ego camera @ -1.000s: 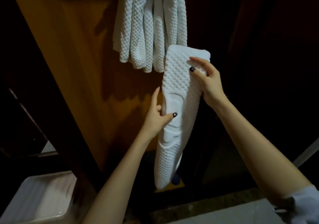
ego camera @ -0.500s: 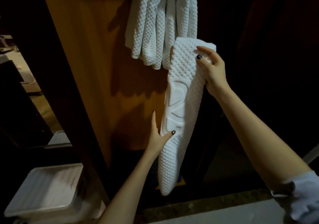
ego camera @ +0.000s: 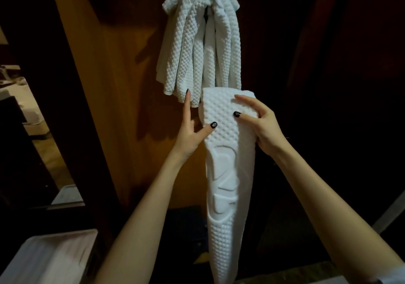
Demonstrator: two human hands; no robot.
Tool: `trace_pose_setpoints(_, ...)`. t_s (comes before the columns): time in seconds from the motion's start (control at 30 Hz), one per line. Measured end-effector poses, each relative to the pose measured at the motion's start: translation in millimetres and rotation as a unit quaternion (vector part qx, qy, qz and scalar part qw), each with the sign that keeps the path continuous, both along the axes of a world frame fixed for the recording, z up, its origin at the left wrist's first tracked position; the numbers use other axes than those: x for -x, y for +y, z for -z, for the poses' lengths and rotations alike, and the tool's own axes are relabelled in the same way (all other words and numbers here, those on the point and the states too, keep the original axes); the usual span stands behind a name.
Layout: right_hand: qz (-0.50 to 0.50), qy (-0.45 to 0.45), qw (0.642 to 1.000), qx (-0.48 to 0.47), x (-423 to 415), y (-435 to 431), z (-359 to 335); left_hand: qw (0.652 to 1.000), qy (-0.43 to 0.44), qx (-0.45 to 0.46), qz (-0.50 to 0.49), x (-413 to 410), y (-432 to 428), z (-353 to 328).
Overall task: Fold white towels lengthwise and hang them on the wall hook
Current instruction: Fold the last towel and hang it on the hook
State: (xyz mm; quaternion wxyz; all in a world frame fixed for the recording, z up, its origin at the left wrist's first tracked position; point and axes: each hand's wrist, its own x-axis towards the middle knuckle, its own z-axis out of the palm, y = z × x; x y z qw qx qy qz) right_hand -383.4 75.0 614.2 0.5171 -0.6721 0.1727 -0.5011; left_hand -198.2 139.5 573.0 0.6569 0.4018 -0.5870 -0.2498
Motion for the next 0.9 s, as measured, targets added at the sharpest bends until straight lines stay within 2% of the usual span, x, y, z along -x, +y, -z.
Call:
trace_pose_setpoints(0.2,0.011,0.008,1.000,0.019,8,4,8,1.000,0.007,-0.007,0.029,9,1,0)
trace_pose_setpoints(0.4,0.073,0.036,0.995,0.061,11,2,14,0.994,-0.049,-0.018,0.099,22,4,10)
trace_pose_setpoints(0.53,0.070,0.035,0.996,0.045,16,-8,1,0.995,-0.092,0.014,0.047,26,-1,6)
trace_pose_setpoints(0.63,0.048,0.029,0.998,0.017,26,-15,-5,0.998,-0.051,0.022,0.017,34,-6,-11)
trace_pose_setpoints(0.77,0.035,0.013,0.999,-0.004,34,-2,25,1.000,0.011,0.017,-0.017,39,-21,-31)
trace_pose_setpoints(0.9,0.021,0.040,0.998,0.036,39,10,51,0.999,0.036,0.014,-0.032,31,-33,-46)
